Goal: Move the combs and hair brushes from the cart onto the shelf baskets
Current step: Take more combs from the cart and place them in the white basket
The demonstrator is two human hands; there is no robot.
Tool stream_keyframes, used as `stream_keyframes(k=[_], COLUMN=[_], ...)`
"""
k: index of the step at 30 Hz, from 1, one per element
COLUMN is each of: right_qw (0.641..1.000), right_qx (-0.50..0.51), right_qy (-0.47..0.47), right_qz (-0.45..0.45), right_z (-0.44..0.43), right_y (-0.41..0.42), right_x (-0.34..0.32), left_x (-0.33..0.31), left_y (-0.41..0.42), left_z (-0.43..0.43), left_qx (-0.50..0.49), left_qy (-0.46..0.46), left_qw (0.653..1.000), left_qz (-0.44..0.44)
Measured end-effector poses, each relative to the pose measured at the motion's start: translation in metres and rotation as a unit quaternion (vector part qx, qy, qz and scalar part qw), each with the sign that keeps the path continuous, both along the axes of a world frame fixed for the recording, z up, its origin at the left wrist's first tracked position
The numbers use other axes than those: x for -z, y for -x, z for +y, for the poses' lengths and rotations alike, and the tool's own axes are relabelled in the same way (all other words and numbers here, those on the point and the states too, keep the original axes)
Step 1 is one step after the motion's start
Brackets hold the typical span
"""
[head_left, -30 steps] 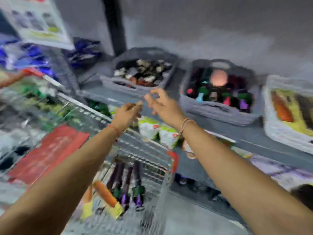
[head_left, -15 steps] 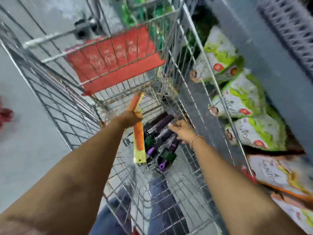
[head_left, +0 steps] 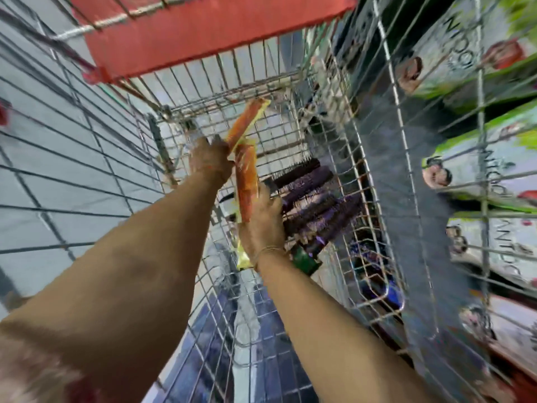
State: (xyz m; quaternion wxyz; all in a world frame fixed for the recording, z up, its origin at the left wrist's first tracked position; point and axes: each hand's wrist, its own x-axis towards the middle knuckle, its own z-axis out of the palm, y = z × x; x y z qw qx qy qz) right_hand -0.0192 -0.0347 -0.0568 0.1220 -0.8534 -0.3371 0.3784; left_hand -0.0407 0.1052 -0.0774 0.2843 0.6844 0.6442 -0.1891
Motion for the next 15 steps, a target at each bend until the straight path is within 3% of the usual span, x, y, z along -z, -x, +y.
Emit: stream_keyframes(k=[3,5,9,15], right_qw=[0.97,0.944,0.96,0.981], right_qx=[0.21,0.284,0.239,0.187], right_qy=[-0.052,-0.059,-0.028,0.036], right_qz=[0.114,0.157,0.143,0.047], right_z=[-0.011,-0.026,-0.051,-0.042], right_y=[-0.024,-0.046,-0.077,-0.074], right_x=[-0.008,-0.014,-0.019,-0.012], left_x=[-0.002,-0.01,-0.027,-0.041], left_y=[-0.003,-0.001,-0.003,-0.012], left_z=[0.002,0.001,-0.006,-0.026], left_qx=[-0.006,-0.042,-0.138,-0.136], left_qy=[-0.014,-0.026,0.019,0.082], left_qw=[1.0,0.997,0.981,0.975], left_qz=[-0.019,-0.063,-0.133,-0.157])
